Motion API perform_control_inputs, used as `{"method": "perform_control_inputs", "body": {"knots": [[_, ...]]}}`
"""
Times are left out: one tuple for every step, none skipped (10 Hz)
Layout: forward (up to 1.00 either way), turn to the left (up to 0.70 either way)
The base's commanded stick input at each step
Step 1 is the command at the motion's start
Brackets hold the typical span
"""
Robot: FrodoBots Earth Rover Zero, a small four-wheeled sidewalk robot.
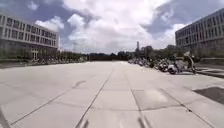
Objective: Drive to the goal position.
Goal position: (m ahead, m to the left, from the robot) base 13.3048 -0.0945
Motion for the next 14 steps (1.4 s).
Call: {"method": "perform_control_inputs", "body": {"knots": [[0.5, 0.0], [0.5, 0.0], [0.5, 0.0], [0.5, 0.0], [0.5, 0.0], [0.5, 0.0], [0.5, 0.0], [0.5, 0.0], [0.5, 0.0], [0.5, 0.0], [0.5, 0.0], [0.5, 0.0], [0.5, 0.0], [0.5, 0.0]]}}
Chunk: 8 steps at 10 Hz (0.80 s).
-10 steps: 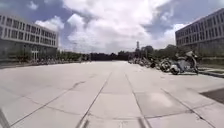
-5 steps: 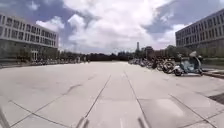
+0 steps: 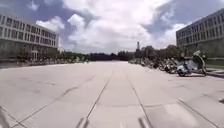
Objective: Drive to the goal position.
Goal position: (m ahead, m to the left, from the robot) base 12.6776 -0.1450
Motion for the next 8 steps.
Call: {"method": "perform_control_inputs", "body": {"knots": [[0.5, 0.0], [0.5, 0.0], [0.5, 0.0], [0.5, 0.0], [0.5, 0.0], [0.5, 0.0], [0.5, 0.0], [0.5, 0.0]]}}
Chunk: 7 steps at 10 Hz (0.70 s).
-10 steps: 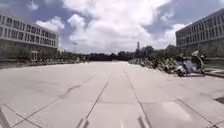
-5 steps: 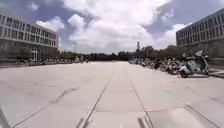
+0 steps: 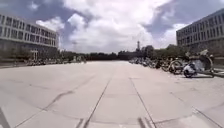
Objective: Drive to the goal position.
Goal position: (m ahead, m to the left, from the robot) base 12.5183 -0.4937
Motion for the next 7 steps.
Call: {"method": "perform_control_inputs", "body": {"knots": [[0.5, 0.0], [0.5, 0.0], [0.5, 0.0], [0.5, 0.0], [0.5, 0.0], [0.5, 0.0], [0.5, 0.0]]}}
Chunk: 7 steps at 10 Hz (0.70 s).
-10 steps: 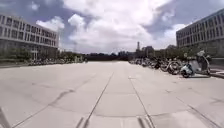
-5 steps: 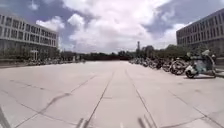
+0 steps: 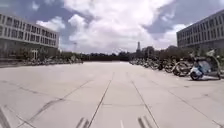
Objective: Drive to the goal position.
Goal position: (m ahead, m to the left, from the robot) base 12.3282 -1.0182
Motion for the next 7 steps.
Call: {"method": "perform_control_inputs", "body": {"knots": [[0.5, 0.0], [0.5, 0.0], [0.5, 0.0], [0.5, 0.0], [0.5, 0.0], [0.5, 0.0], [0.5, 0.0]]}}
